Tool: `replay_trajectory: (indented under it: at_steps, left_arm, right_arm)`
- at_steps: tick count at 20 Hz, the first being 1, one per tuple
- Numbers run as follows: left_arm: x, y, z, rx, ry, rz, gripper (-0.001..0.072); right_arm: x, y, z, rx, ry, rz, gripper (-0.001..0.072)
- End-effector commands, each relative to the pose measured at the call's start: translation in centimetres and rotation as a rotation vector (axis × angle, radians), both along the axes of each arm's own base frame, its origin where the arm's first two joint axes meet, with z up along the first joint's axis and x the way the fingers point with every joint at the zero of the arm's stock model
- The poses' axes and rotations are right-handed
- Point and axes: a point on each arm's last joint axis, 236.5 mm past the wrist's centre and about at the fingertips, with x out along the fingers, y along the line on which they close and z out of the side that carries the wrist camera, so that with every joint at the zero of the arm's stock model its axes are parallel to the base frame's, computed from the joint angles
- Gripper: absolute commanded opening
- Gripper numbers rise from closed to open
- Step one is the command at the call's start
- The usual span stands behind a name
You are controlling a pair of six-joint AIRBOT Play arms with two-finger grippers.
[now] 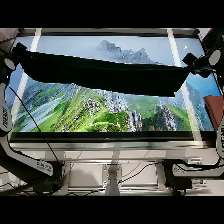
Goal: Fold the clothes and pants, and hang the long-sleeved shirts on hangers.
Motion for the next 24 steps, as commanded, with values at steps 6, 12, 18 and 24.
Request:
replay_trajectory:
  at_steps: [6,12,18,24]
  left_arm:
    - [2.5,-2.6,-2.4,0.014,-0.049,-0.034,0.0035]
    - [5.0,-3.6,0.1,0.084,-0.269,-0.027,0.0058]
    - [4.4,-4.2,-2.8,0.07,-0.135,-0.057,0.0706]
    - [-3.6,0.2,-6.2,0.01,0.296,-0.075,0.0702]
  right_arm:
    - [4.3,0.0,-5.5,0.135,-0.074,-0.141,0.0023]
    - [11.6,1.3,-2.2,0.197,-0.437,-0.12,0.003]
    - [12.6,2.6,-1.5,0.2,-0.487,-0.093,0.0705]
    - [10.6,2.7,-0.9,0.136,-0.397,-0.04,0.0702]
